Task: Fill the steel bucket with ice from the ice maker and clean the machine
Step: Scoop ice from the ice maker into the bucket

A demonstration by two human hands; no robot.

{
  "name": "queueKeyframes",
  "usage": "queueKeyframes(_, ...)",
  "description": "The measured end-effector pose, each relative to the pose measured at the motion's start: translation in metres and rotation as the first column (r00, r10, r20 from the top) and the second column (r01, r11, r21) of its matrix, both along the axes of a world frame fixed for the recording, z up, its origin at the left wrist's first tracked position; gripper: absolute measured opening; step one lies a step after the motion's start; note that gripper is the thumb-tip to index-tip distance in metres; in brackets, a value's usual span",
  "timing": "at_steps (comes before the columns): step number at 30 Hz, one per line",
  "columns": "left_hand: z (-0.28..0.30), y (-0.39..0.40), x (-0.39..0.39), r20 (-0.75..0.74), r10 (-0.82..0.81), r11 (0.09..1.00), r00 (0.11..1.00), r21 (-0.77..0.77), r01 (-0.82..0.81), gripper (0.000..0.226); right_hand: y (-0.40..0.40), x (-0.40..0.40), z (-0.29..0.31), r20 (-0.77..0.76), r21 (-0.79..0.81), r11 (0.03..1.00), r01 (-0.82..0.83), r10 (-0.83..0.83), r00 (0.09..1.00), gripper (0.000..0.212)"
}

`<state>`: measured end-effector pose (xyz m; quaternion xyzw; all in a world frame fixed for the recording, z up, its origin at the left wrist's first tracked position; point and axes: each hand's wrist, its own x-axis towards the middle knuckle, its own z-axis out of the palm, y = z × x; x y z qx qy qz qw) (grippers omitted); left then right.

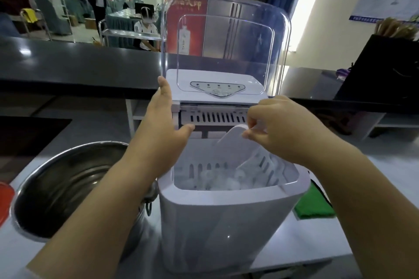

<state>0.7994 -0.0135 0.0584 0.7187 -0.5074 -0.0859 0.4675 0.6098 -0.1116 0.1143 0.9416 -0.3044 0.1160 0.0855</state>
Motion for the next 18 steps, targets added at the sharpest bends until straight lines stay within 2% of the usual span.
queueKeyframes(6,0.0,0.001,0.001,-0.022,-0.007,1.0,1.0,-0.004,0.007,0.096,0.001,0.021,-0.009,-0.139,0.151,0.989,-0.001,0.023,0.99,0.018)
queueKeyframes(11,0.0,0.002,0.001,-0.037,-0.013,1.0,0.999,-0.01,0.012,0.093,-0.001,0.029,-0.019,-0.166,0.218,0.975,0.035,0.001,0.986,0.019)
queueKeyframes(18,-0.001,0.002,0.003,-0.064,-0.04,0.999,0.997,-0.031,0.038,0.088,0.004,0.042,-0.036,-0.233,0.421,0.893,0.162,-0.066,0.97,0.033)
